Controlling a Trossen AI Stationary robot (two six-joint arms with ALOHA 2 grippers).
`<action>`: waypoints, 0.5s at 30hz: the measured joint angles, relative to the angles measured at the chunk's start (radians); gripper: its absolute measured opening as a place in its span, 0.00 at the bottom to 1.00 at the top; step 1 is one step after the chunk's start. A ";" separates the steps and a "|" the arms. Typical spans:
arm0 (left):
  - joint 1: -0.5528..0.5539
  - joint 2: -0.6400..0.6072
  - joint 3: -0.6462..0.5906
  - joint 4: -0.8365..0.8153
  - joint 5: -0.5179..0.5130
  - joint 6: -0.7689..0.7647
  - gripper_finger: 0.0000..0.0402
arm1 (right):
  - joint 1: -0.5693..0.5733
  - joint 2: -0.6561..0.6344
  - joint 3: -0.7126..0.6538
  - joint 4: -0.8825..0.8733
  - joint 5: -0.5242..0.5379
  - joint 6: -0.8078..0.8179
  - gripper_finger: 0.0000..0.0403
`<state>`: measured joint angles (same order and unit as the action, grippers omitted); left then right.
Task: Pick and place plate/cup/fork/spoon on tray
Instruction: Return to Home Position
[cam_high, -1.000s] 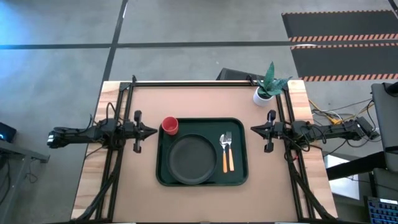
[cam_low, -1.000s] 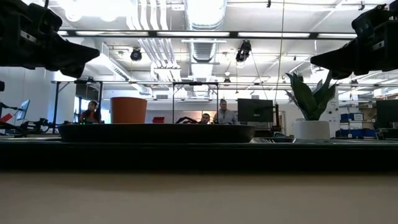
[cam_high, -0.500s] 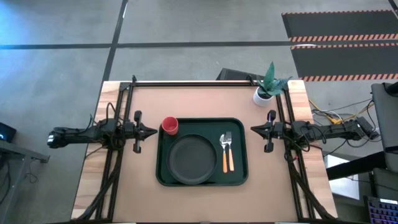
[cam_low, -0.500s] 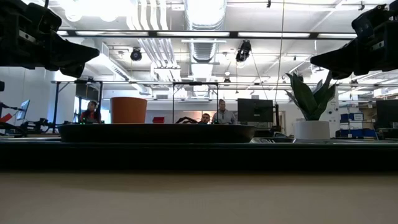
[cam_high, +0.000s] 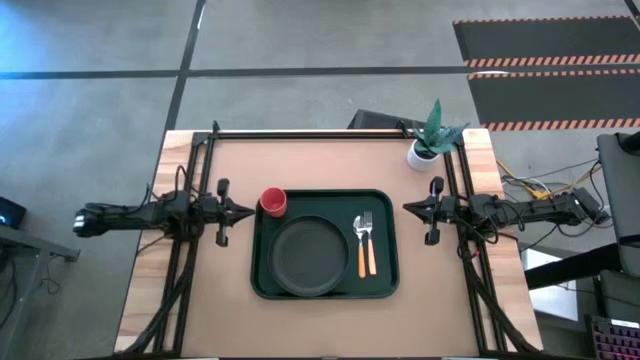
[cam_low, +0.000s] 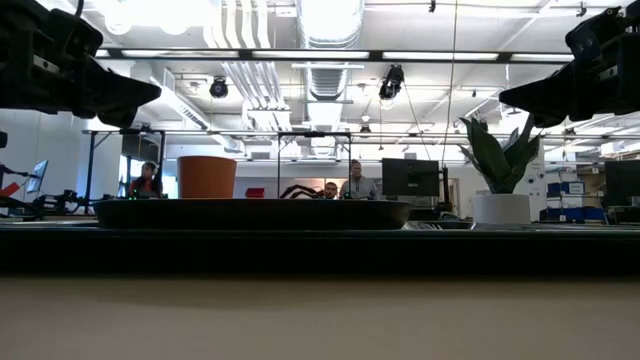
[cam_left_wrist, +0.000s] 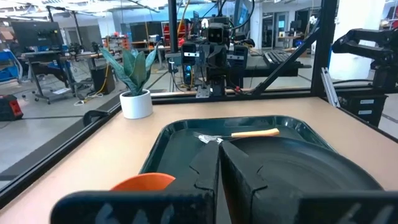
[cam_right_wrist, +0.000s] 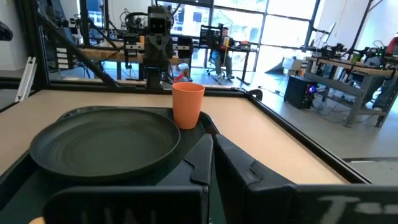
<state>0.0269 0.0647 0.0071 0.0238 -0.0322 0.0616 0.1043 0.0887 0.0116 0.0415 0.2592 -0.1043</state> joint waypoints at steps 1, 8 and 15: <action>0.000 0.003 0.000 0.000 0.000 -0.001 0.00 | 0.000 0.000 0.000 0.000 0.000 0.000 0.02; 0.000 0.003 0.000 0.001 0.000 0.004 0.00 | 0.000 0.000 0.000 0.000 0.000 0.000 0.02; 0.000 -0.052 0.000 -0.005 0.000 0.083 0.00 | 0.000 0.000 0.000 0.000 0.000 0.000 0.02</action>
<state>0.0269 0.0129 0.0071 0.0192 -0.0322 0.1449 0.1044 0.0887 0.0116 0.0418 0.2592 -0.1040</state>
